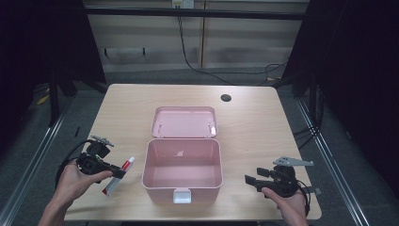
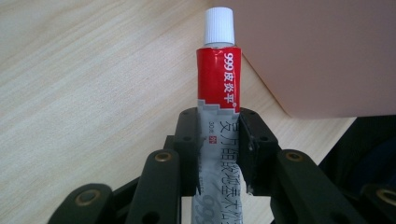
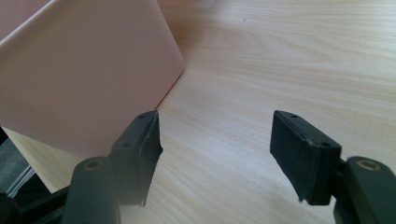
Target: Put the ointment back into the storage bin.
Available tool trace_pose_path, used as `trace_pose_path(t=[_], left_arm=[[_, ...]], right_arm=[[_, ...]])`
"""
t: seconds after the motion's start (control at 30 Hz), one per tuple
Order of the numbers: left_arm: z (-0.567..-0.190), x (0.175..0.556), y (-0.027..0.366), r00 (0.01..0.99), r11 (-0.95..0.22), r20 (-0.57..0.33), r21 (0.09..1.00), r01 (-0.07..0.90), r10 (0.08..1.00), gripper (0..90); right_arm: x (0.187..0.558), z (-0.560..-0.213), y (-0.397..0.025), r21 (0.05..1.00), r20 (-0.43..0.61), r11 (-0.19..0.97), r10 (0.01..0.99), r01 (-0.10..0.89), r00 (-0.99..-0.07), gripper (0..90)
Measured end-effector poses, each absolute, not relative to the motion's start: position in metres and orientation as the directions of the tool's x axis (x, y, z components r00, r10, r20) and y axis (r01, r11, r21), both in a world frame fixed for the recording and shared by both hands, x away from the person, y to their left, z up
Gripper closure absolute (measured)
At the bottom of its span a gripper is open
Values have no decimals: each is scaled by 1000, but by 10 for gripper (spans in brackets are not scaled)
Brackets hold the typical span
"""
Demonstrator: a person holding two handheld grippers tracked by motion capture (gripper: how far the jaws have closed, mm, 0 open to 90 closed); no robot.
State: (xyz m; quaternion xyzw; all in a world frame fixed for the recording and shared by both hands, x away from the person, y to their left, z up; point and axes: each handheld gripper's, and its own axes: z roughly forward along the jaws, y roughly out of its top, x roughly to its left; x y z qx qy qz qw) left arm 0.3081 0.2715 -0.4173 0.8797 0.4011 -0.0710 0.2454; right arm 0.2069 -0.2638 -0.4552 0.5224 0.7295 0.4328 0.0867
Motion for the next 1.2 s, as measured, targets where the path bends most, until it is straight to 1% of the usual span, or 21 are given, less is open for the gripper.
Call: trace_pose_path(t=[0.17,0.37,0.53,0.9,1.2], left_arm=[[-411,305,272,685,-571,-311,386,725,659,711],[-406,303,272,691,-583,-325,375,721,645,711],[-399,302,274,704,-582,-336,399,709,626,711],[-386,297,271,730,-597,-319,425,680,605,711],[-373,292,264,759,-621,-305,442,647,574,711]], right_arm=[[207,-455,-264,722,326,80,837,687,-440,330],[207,-455,-264,721,327,80,836,688,-440,329],[207,-455,-264,720,329,78,836,689,-439,328],[207,-455,-264,724,330,78,834,686,-443,315],[208,-454,-265,729,334,67,835,682,-438,257]])
